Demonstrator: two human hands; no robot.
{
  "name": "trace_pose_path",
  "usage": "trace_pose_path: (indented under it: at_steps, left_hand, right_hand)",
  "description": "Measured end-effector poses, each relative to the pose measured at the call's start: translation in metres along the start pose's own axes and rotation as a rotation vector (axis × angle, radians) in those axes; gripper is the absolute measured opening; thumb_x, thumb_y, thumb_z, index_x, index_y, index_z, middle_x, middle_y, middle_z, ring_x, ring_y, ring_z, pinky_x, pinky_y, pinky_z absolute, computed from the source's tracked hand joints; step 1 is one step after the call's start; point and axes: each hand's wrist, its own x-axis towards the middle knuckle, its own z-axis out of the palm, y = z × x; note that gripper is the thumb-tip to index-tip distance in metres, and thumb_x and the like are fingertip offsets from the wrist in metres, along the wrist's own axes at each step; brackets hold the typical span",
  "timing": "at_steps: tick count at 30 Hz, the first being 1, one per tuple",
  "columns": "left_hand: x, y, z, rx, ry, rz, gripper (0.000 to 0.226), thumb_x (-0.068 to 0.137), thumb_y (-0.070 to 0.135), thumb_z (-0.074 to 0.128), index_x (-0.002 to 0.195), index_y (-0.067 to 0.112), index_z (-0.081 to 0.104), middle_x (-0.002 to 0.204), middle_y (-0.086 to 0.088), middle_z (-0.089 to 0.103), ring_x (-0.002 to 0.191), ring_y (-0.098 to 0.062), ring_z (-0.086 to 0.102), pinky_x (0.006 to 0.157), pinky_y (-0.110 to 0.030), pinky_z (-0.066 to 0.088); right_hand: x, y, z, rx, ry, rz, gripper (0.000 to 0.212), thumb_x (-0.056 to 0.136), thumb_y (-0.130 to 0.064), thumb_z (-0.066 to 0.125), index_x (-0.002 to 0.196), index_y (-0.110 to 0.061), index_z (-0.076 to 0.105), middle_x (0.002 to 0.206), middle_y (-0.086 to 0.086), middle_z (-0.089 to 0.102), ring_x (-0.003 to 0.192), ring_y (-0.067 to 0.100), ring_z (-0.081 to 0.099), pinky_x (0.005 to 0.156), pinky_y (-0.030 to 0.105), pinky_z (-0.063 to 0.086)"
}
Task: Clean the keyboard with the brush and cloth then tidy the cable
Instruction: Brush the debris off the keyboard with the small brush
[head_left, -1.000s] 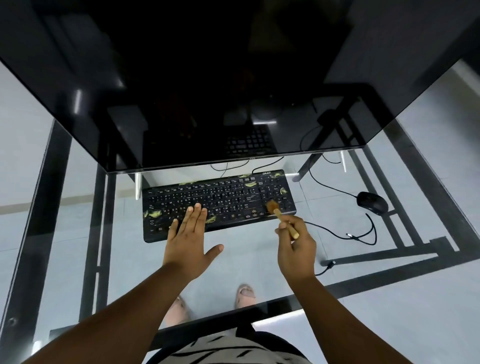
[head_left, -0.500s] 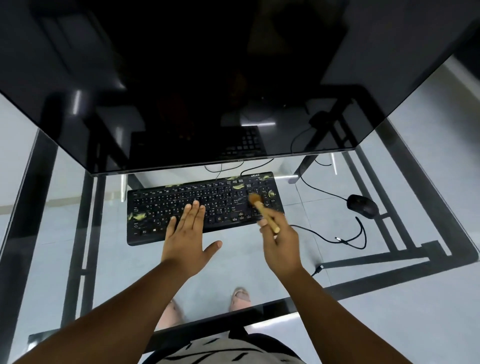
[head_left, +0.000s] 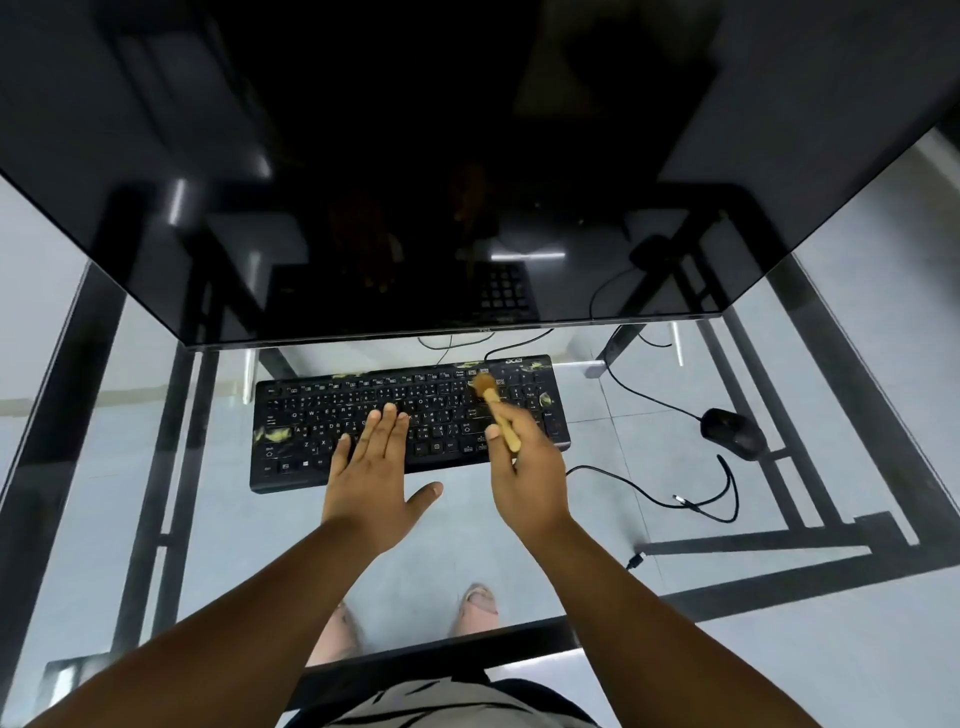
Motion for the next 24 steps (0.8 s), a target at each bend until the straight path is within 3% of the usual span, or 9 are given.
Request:
trace_pose_path:
  at_steps: [2, 5, 9, 12, 15, 17, 21, 24]
  left_hand:
    - [0.0, 0.0, 0.0, -0.004, 0.001, -0.001, 0.095, 0.088, 0.072, 0.033, 0.155, 0.016, -0.004, 0.162, 0.003, -0.013, 0.149, -0.014, -0.013, 0.12, -0.042, -0.004]
    - [0.002, 0.003, 0.0, -0.014, 0.01, 0.002, 0.094, 0.088, 0.071, 0.033, 0.155, 0.016, -0.004, 0.162, 0.003, -0.013, 0.149, -0.014, -0.013, 0.119, -0.041, -0.004]
    - [0.007, 0.013, 0.0, -0.011, 0.015, 0.033, 0.093, 0.088, 0.071, 0.032, 0.155, 0.017, -0.004, 0.162, 0.003, -0.013, 0.148, -0.014, -0.014, 0.119, -0.041, -0.004]
    - [0.01, 0.019, 0.002, -0.013, 0.015, 0.047, 0.093, 0.089, 0.071, 0.031, 0.155, 0.017, -0.003, 0.163, 0.003, -0.012, 0.148, -0.013, -0.014, 0.119, -0.041, -0.005]
    - [0.011, 0.026, 0.002, -0.008, 0.015, 0.06, 0.093, 0.088, 0.071, 0.03, 0.155, 0.017, -0.005, 0.162, 0.003, -0.013, 0.148, -0.012, -0.015, 0.119, -0.041, -0.005]
    - [0.012, 0.029, 0.003, 0.008, -0.001, 0.068, 0.093, 0.089, 0.072, 0.029, 0.155, 0.018, -0.006, 0.162, 0.004, -0.015, 0.147, -0.012, -0.017, 0.119, -0.041, -0.006]
    - [0.01, 0.03, 0.006, -0.006, -0.007, 0.075, 0.093, 0.089, 0.071, 0.031, 0.155, 0.017, -0.003, 0.161, 0.003, -0.015, 0.146, -0.012, -0.017, 0.12, -0.043, -0.003]
    - [0.009, 0.03, 0.008, 0.03, -0.026, 0.075, 0.093, 0.089, 0.072, 0.029, 0.155, 0.017, -0.006, 0.161, 0.003, -0.018, 0.145, -0.012, -0.02, 0.119, -0.043, -0.004]
  right_hand:
    - [0.002, 0.003, -0.002, -0.071, -0.021, -0.04, 0.032, 0.098, -0.031, 0.048, 0.127, -0.026, 0.059, 0.115, -0.008, 0.071, 0.094, 0.012, 0.066, 0.079, 0.029, 0.054]
    - [0.008, 0.015, -0.012, -0.046, 0.162, 0.083, 0.03, 0.099, -0.03, 0.048, 0.128, -0.027, 0.057, 0.106, -0.005, 0.072, 0.087, 0.016, 0.066, 0.074, 0.029, 0.054]
    - [0.012, 0.02, -0.022, -0.058, 0.088, 0.061, 0.03, 0.099, -0.031, 0.049, 0.128, -0.029, 0.057, 0.112, -0.008, 0.071, 0.092, 0.015, 0.067, 0.077, 0.031, 0.055]
    - [0.015, 0.027, -0.029, -0.062, 0.201, 0.159, 0.027, 0.1, -0.033, 0.047, 0.126, -0.032, 0.056, 0.098, -0.005, 0.073, 0.083, 0.019, 0.066, 0.07, 0.032, 0.054]
    - [0.012, 0.027, -0.034, 0.05, 0.053, 0.075, 0.027, 0.099, -0.03, 0.052, 0.125, -0.032, 0.059, 0.102, -0.011, 0.072, 0.08, 0.006, 0.064, 0.069, 0.022, 0.051]
    - [0.006, 0.027, -0.034, -0.01, -0.048, 0.038, 0.027, 0.098, -0.031, 0.053, 0.124, -0.035, 0.059, 0.102, -0.012, 0.073, 0.076, 0.006, 0.064, 0.066, 0.024, 0.051]
    - [0.0, 0.038, -0.044, 0.028, 0.191, 0.169, 0.025, 0.099, -0.03, 0.052, 0.123, -0.03, 0.059, 0.097, -0.012, 0.072, 0.079, 0.01, 0.065, 0.067, 0.028, 0.052]
    - [-0.008, 0.037, -0.049, 0.12, 0.035, 0.078, 0.023, 0.098, -0.029, 0.053, 0.12, -0.031, 0.061, 0.089, -0.013, 0.071, 0.067, 0.011, 0.062, 0.057, 0.028, 0.05]
